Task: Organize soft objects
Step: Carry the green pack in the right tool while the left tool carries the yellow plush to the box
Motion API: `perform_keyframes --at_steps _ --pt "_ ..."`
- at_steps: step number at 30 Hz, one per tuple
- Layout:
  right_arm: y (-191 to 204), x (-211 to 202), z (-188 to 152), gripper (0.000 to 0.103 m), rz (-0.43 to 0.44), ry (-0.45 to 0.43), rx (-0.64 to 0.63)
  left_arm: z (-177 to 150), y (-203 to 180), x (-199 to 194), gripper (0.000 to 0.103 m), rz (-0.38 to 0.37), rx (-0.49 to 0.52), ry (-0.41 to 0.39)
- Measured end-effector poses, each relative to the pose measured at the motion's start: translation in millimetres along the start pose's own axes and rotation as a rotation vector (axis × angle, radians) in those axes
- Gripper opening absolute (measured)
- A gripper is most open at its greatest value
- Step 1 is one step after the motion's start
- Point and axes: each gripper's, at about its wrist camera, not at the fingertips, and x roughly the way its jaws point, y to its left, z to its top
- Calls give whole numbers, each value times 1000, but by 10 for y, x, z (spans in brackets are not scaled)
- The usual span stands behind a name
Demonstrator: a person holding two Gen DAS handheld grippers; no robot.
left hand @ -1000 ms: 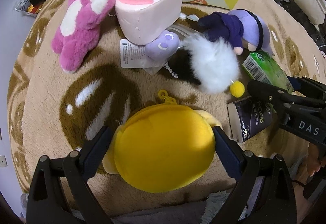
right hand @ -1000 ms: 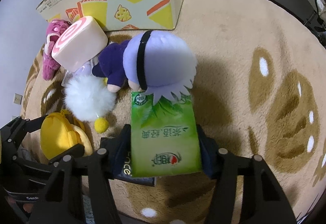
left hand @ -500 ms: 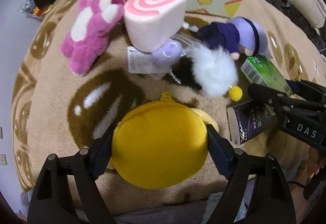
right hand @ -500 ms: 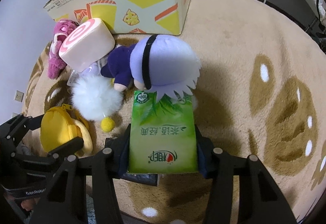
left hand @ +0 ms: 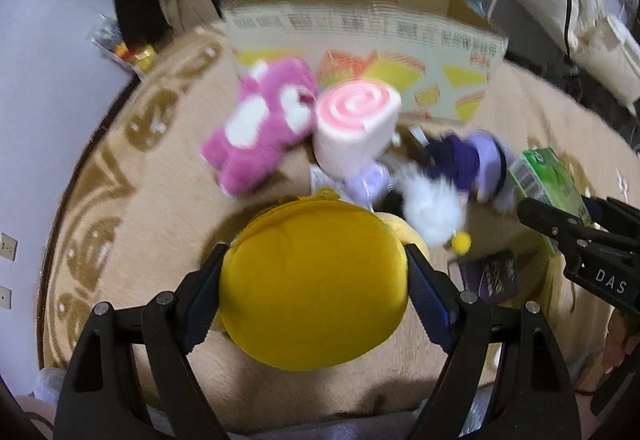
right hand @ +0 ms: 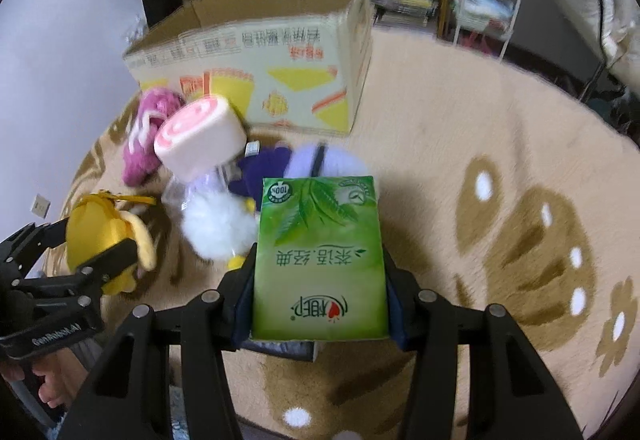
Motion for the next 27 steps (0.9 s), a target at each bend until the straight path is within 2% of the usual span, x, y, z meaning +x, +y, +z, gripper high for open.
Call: perform_keyframes --at_steps 10,15,18,27 --pt "-104 -451 116 55 49 -218 0 2 -10 -444 83 69 -17 -240" --pt "-53 -599 175 55 12 -300 -13 102 -6 -645 83 70 43 -342" --pt "-75 -715 252 55 29 -332 -4 200 10 -755 83 91 69 -398" --pt "28 -847 595 55 50 -410 -41 570 116 -1097 83 96 35 -532"
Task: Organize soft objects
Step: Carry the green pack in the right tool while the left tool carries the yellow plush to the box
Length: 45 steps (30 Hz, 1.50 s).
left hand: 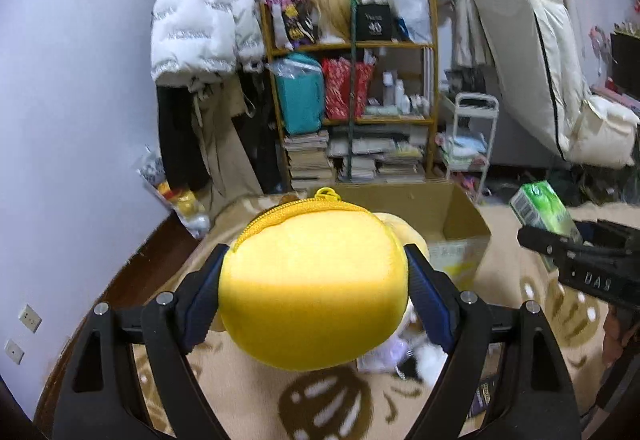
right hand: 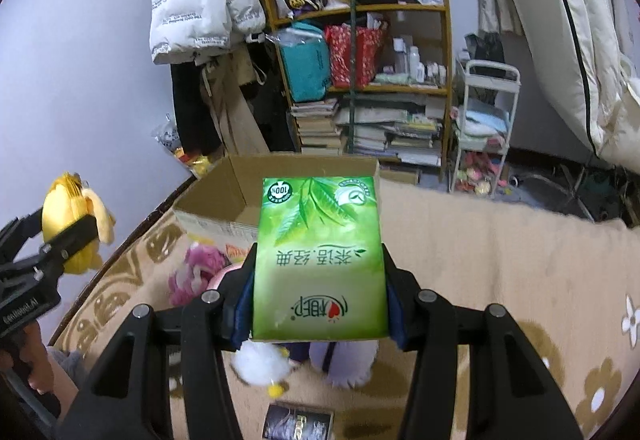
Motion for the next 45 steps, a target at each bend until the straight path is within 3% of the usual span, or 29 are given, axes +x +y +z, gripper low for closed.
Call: perform_keyframes --at_steps 4,10,13,28,45 --pt "34 84 209 55 17 -26 2 231 13 113 83 24 28 -44" --pt "67 204 509 55 14 -153 -46 494 105 419 83 11 12 -39" --pt "98 288 579 55 18 -177 -81 588 128 581 83 16 18 -42" --pt "-115 869 447 56 20 -83 -32 492 77 1461 83 -37 27 36" --pt "-126 1124 301 56 72 -32 -41 234 -130 1736 85 -83 68 141"
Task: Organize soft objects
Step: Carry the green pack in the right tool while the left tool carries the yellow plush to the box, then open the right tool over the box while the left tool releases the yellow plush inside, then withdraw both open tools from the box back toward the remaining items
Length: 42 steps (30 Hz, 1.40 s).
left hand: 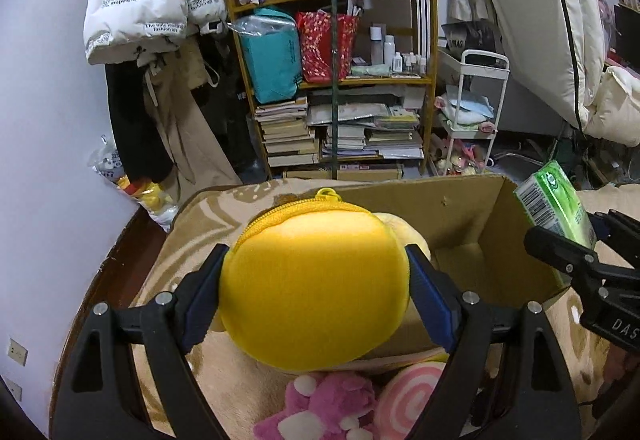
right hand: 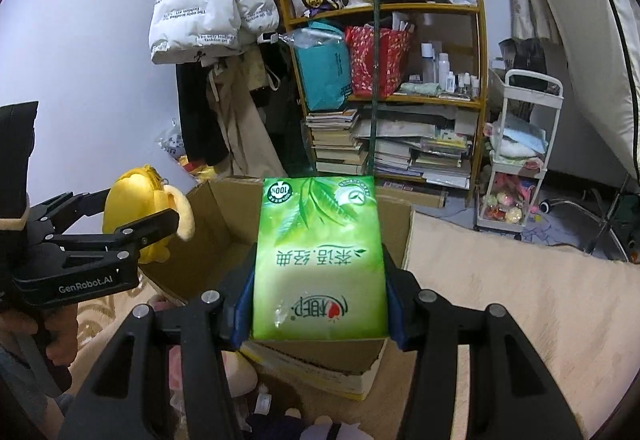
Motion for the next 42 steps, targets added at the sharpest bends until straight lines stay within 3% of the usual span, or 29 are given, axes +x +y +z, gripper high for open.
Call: perform_keyframes --at_steps 20,23,26,29,34,42 --pt "-2 5 -93 56 -4 30 14 -63 2 -11 94 -13 -9 39" --pt "7 -1 -94 66 -3 29 17 -69 20 -24 94 0 -10 41" --pt "15 -23 -90 69 -10 21 18 -92 68 -59 94 11 -17 44" --pt "20 -89 -88 87 3 16 38 -120 127 -111 95 24 -25 54" --pt "99 -266 -103 99 17 15 46 -191 210 -283 95 24 -41 70" --pt "309 -605 -200 101 -10 68 7 -436 306 -645 95 5 -46 126"
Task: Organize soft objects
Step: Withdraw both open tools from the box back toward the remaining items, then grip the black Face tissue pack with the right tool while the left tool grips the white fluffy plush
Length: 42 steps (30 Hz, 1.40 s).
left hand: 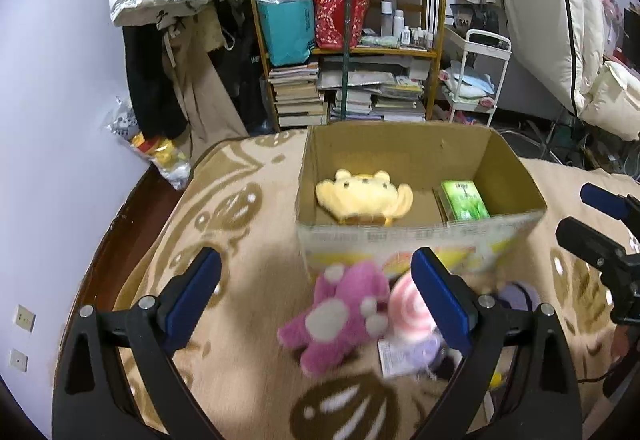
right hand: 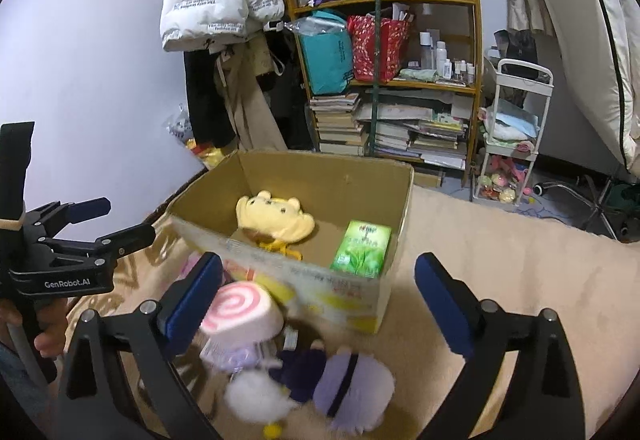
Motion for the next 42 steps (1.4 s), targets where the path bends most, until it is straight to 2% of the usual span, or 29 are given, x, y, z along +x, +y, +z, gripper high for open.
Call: perform_keyframes --at_steps 10,14,19,23,28,33,37,42 --pt "184 -363 -286 103 -6 49 -2 -371 45 -341 95 8 -13 45" --pt "250 -500 -402 103 -18 69 -7 -488 78 -501 95 -12 -46 54" --pt "265 -626 -485 103 -34 87 15 -601 100 -629 95 -74 -104 82" --pt "238 -659 -537 103 -39 109 45 -632 91 -688 95 -81 -105 80" --pt "243 -654 -593 103 -45 129 33 -645 82 -665 95 -77 -108 80" --pt "238 -579 -656 103 -56 161 31 -665 30 -580 95 -31 -87 74" --pt "204 -511 -701 103 -54 191 37 -661 -5 -503 95 -59 -86 81" --pt "130 -360 -763 103 -59 260 51 -670 -138 -374 95 -93 -32 113"
